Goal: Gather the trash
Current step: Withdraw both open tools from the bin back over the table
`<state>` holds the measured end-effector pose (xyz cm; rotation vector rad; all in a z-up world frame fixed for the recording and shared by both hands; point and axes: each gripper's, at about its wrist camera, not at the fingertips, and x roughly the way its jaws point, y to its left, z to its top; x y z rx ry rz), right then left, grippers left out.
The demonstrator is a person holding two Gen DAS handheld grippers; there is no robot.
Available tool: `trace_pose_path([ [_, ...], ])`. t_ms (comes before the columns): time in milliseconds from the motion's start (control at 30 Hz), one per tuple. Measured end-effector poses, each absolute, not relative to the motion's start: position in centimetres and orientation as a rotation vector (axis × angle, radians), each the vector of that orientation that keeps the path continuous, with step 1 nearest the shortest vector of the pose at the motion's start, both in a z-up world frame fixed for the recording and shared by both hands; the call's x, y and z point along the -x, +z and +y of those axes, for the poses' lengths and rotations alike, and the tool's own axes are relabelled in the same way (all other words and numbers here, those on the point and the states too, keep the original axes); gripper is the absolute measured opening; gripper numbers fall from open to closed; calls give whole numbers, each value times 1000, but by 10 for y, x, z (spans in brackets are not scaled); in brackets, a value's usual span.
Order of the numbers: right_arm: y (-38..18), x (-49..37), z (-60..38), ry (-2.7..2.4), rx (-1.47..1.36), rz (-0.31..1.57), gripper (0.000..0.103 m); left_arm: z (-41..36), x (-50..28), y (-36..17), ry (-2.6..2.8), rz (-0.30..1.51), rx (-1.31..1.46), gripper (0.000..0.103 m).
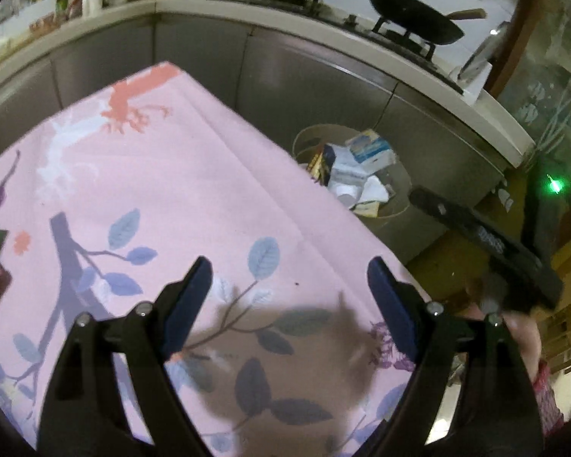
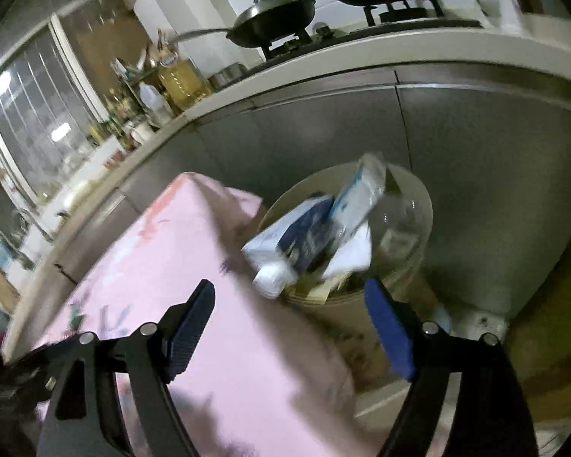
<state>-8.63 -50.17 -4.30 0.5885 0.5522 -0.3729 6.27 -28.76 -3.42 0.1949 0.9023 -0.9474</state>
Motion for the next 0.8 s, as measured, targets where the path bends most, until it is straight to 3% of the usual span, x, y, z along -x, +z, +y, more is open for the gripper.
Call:
trace_pose_path([
  [267,-30,132,-453,-300,-638,570,78,-260,-21,-5,-876,741,-279,87],
  [400,-15,138,-431,-257,-653,546,78,-234,-10,6,-805,685,-294,97],
  [800,35,146,-375,-144,-607,468,78,-171,-2,29,-620,601,-246,97],
])
